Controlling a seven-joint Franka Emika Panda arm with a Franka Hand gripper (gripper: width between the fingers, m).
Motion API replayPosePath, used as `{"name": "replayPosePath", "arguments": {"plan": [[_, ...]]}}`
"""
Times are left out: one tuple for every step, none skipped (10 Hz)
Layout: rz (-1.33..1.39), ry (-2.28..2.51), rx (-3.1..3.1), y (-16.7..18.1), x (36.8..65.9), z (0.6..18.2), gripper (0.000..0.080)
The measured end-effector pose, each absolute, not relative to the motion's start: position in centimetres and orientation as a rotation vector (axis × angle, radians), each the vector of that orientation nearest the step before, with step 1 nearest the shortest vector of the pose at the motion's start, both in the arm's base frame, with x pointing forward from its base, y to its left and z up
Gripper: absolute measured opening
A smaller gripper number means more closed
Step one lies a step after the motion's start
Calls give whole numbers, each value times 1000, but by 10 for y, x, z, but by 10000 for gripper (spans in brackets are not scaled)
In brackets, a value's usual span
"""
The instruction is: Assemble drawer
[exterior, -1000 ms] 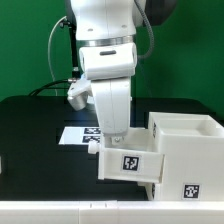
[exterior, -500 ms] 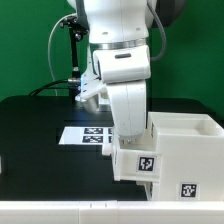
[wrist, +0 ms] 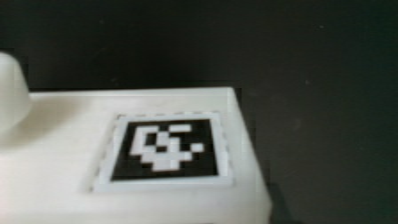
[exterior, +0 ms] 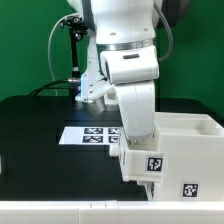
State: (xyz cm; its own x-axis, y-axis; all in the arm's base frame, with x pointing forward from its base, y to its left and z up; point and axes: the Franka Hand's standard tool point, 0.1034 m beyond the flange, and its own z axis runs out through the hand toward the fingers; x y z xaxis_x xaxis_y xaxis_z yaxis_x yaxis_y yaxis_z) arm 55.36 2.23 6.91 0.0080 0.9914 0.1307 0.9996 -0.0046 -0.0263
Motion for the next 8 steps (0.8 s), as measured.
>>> {"name": "replayPosePath", "arguments": {"plan": [[-113,-2135,-2148,22,554,69,38],[-111,-2135,-2148,22,554,70,118],[-101,-2136,-2149,20,555,75,254],[-71,-2135,-2145,16,556,84,254],[-47,-2136,-2147,12,563,99,469],[-44,-2142,-2158,7,572,114,586],[-36,-2144,-2160,0,576,120,586],[-19,-2147,-2150,-11,579,124,636]]}}
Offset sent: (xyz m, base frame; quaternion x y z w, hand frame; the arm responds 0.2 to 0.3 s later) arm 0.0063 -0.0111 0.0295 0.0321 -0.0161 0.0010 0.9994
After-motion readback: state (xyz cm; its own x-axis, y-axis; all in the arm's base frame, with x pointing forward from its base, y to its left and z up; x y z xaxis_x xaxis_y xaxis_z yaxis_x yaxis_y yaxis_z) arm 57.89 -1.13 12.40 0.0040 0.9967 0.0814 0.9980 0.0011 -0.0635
